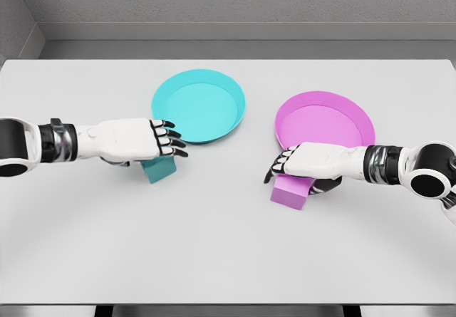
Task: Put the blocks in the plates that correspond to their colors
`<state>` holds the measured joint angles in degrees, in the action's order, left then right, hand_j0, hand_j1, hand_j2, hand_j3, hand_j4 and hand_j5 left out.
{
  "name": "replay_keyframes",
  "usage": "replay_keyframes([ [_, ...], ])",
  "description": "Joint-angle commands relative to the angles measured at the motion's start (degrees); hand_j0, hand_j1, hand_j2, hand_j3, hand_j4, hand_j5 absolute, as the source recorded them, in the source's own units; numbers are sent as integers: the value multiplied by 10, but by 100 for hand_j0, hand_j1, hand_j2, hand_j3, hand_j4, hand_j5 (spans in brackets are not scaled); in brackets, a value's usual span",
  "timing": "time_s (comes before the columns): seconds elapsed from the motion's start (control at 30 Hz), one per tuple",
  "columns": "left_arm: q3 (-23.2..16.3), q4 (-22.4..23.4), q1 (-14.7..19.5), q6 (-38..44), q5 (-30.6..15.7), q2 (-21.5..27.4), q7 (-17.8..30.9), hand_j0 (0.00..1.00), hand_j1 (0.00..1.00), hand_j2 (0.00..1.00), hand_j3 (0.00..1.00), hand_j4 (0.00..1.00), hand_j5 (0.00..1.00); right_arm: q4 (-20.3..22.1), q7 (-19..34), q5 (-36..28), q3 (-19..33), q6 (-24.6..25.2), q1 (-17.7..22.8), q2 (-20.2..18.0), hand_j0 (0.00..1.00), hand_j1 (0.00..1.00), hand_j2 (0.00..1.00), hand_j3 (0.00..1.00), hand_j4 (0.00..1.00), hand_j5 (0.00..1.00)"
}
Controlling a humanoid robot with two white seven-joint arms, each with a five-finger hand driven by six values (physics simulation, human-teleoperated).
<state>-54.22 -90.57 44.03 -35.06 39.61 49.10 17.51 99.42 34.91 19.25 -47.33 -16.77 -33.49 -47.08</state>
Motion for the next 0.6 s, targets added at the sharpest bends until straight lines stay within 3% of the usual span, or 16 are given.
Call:
replay_keyframes([
  [0.0, -16, 6, 2, 1, 1, -6, 0, 100, 100, 100, 100, 100, 100, 2, 1, 0, 0, -1, 0, 0, 64, 64, 64, 64, 64, 64],
  [0.3, -19, 8, 7, 1, 4, -10, 1, 100, 100, 100, 100, 100, 100, 5, 1, 1, 0, -4, -4, 1, 60, 60, 60, 60, 60, 60],
  [0.37, -19, 8, 7, 1, 7, -10, 35, 100, 100, 100, 100, 100, 100, 6, 1, 1, 2, -4, -4, 2, 59, 59, 59, 59, 59, 59],
  [0.53, -19, 8, 7, 1, 6, -10, 46, 88, 88, 88, 88, 88, 88, 10, 1, 1, 5, 0, -18, 19, 59, 59, 59, 59, 59, 59],
  [0.57, -19, 8, 7, 1, 6, -10, 46, 81, 81, 81, 81, 81, 81, 9, 1, 1, 5, 1, -24, 20, 59, 59, 59, 59, 59, 59],
])
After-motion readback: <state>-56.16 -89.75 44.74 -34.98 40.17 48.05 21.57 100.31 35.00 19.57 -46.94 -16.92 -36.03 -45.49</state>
